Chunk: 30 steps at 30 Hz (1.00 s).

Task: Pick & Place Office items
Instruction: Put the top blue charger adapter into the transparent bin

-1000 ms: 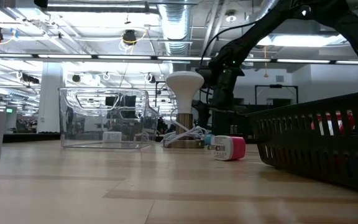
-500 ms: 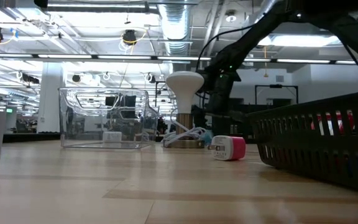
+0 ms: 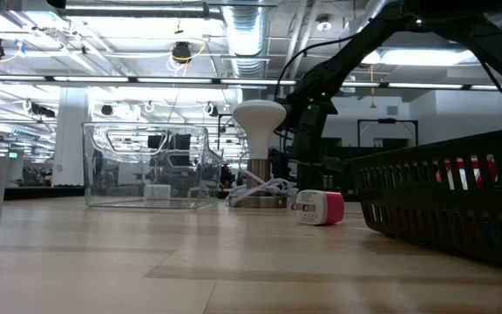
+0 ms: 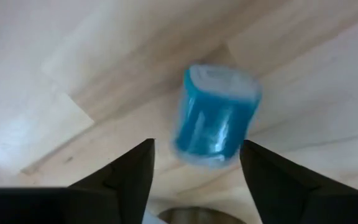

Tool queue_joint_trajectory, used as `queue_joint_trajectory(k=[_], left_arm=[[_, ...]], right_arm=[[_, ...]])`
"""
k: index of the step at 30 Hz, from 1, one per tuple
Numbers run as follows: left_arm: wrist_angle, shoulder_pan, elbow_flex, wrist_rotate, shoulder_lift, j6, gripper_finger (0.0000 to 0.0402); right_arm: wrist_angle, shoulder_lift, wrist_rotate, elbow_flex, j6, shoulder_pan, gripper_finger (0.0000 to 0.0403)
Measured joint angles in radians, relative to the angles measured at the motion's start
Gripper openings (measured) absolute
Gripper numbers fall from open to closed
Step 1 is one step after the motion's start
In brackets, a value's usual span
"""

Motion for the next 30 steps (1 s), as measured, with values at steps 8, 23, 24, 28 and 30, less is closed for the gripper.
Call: queue_joint_trajectory(k=[8, 23, 24, 28, 30], left_arm=[[0.0, 0.0, 0.0, 0.0, 0.0, 0.0, 0.0117], [0.0, 0.0, 0.0, -0.001, 0.0, 0.0, 0.0117], [0.0, 0.0, 0.0, -0.001, 0.0, 0.0, 0.0117], [0.0, 0.0, 0.0, -0.001, 0.0, 0.0, 0.0117], [0.0, 0.0, 0.0, -0.001, 0.0, 0.0, 0.0117]], right_arm=[[0.003, 0.0, -0.002, 0.0, -0.004, 0.001, 0.0116], [0.017, -0.004, 0.006, 0.0, -0.026, 0.008, 0.0064], [0.019, -0.004, 0.007, 0.0, -0.03, 0.009, 0.0064], [0.038, -0.005, 0.008, 0.0, -0.037, 0.009, 0.0063], [0.04, -0.014, 0.018, -0.002, -0.038, 0.008, 0.0062]])
